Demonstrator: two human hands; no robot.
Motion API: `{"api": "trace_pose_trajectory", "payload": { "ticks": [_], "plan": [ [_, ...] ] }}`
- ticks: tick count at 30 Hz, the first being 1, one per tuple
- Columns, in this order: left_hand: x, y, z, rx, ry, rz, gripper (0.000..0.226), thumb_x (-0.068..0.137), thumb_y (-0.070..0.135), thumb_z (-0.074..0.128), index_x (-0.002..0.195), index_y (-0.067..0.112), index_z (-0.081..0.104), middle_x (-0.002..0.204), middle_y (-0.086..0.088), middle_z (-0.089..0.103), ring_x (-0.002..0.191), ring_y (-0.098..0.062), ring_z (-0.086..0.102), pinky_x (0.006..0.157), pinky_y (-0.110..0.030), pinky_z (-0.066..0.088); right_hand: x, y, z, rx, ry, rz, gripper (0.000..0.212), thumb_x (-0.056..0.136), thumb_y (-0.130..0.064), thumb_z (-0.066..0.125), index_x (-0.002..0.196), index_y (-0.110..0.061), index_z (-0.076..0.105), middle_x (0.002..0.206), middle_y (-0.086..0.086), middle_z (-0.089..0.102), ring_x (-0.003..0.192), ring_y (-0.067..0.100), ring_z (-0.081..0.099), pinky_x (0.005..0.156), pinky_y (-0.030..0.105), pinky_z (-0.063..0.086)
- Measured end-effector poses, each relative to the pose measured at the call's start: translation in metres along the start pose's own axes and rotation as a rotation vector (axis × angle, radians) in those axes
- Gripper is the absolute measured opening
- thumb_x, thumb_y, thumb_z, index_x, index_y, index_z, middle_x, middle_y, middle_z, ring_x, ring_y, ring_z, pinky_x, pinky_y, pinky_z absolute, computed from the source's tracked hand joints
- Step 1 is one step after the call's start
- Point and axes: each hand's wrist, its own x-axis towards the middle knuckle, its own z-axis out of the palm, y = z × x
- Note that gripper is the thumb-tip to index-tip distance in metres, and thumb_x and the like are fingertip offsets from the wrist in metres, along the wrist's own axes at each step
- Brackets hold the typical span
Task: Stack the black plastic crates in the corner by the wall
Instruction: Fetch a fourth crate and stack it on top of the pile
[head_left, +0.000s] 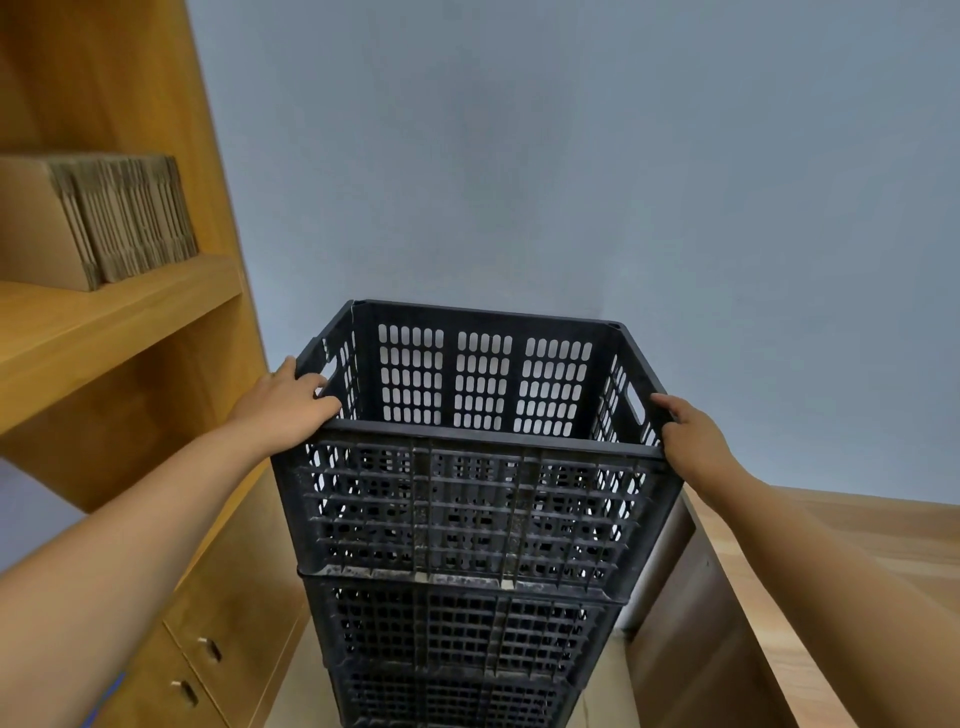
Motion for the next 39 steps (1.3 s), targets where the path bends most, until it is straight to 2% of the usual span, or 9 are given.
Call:
{"api": "trace_pose_trajectory", "payload": {
  "ticks": [3, 6, 10, 13, 22, 25, 29, 33, 39],
  "plan": [
    [0.002, -0.002, 0.000, 0.041, 0.003, 0.006, 0.051, 0.093, 0.045, 0.038, 0.140, 0.025, 0.041, 0.152, -0.008, 0.025, 0.139, -0.029, 0.024, 0.102, -0.042, 0.032, 0.003, 0.000, 0.000, -0.139, -0.015, -0.039, 0.052, 0.092, 0.001, 0.029, 0.142, -0.013, 0.037, 0.135, 0.018, 0.051, 0.115, 0.032, 0.052, 0.095, 0.039, 0.043],
    [0.005, -0.004, 0.002, 0.234, 0.027, 0.094, 0.052, 0.096, 0.048, 0.025, 0.143, 0.027, 0.038, 0.158, -0.008, 0.016, 0.147, -0.024, 0.005, 0.115, -0.046, 0.010, 0.003, -0.002, -0.002, -0.350, -0.017, -0.136, 0.046, 0.094, -0.015, 0.033, 0.139, -0.012, 0.033, 0.118, 0.021, 0.057, 0.099, 0.035, 0.055, 0.085, 0.046, 0.048],
    [0.007, 0.013, 0.004, 0.272, 0.016, 0.310, 0.059, 0.097, 0.053, 0.011, 0.145, 0.026, 0.032, 0.159, -0.003, 0.013, 0.147, -0.019, -0.008, 0.116, -0.047, -0.009, 0.004, -0.013, 0.002, -0.618, -0.086, -0.237, 0.070, 0.094, -0.053, 0.030, 0.149, -0.015, 0.009, 0.149, 0.013, 0.034, 0.136, 0.033, 0.030, 0.103, 0.047, 0.034],
    [0.006, 0.027, 0.010, 0.245, -0.037, 0.422, 0.059, 0.096, 0.055, 0.012, 0.144, 0.029, 0.034, 0.158, 0.003, 0.020, 0.147, -0.016, -0.005, 0.117, -0.045, -0.008, 0.004, -0.018, 0.006, -0.669, -0.165, -0.219, 0.076, 0.091, -0.063, 0.022, 0.151, -0.021, 0.001, 0.158, 0.004, 0.018, 0.145, 0.026, 0.009, 0.110, 0.047, 0.025],
    [0.016, 0.015, 0.017, 0.235, -0.072, 0.487, 0.109, 0.063, 0.084, -0.016, 0.143, 0.031, 0.036, 0.152, 0.009, 0.033, 0.147, -0.012, 0.003, 0.118, -0.044, -0.003, 0.000, -0.019, 0.008, -0.740, -0.185, -0.199, 0.071, 0.089, -0.064, 0.014, 0.150, -0.028, 0.009, 0.158, 0.002, 0.017, 0.146, 0.023, 0.000, 0.113, 0.045, 0.020],
    [0.017, 0.011, 0.016, 0.218, -0.079, 0.504, 0.119, 0.054, 0.082, -0.026, 0.142, 0.033, 0.036, 0.151, 0.009, 0.037, 0.147, -0.011, 0.004, 0.118, -0.043, -0.003, -0.001, -0.021, 0.008, -0.718, -0.192, -0.183, 0.073, 0.087, -0.065, 0.014, 0.150, -0.030, 0.010, 0.158, -0.001, 0.017, 0.146, 0.021, -0.003, 0.114, 0.045, 0.018],
    [0.020, 0.011, 0.012, 0.209, -0.122, 0.497, 0.101, 0.065, 0.078, -0.012, 0.142, 0.033, 0.036, 0.152, 0.007, 0.035, 0.147, -0.013, 0.004, 0.118, -0.043, -0.005, 0.003, -0.024, 0.011, -0.702, -0.186, -0.160, 0.071, 0.089, -0.065, 0.016, 0.150, -0.030, 0.012, 0.158, -0.001, 0.016, 0.146, 0.021, -0.003, 0.114, 0.046, 0.016],
    [0.025, 0.006, 0.012, 0.209, -0.173, 0.480, 0.106, 0.060, 0.081, -0.014, 0.143, 0.035, 0.034, 0.153, 0.008, 0.032, 0.147, -0.013, 0.004, 0.118, -0.044, -0.003, 0.004, -0.025, 0.015, -0.700, -0.177, -0.163, 0.071, 0.089, -0.065, 0.017, 0.150, -0.029, 0.013, 0.158, 0.001, 0.016, 0.147, 0.021, -0.001, 0.116, 0.044, 0.011],
    [0.020, 0.009, 0.014, 0.222, -0.186, 0.506, 0.061, 0.091, 0.059, 0.006, 0.141, 0.039, 0.036, 0.152, 0.011, 0.033, 0.146, -0.012, 0.009, 0.118, -0.041, -0.004, -0.001, -0.021, 0.014, -0.730, -0.144, -0.189, 0.070, 0.090, -0.066, 0.013, 0.150, -0.030, 0.018, 0.157, 0.002, 0.022, 0.146, 0.023, 0.005, 0.116, 0.045, 0.011]
  ]
}}
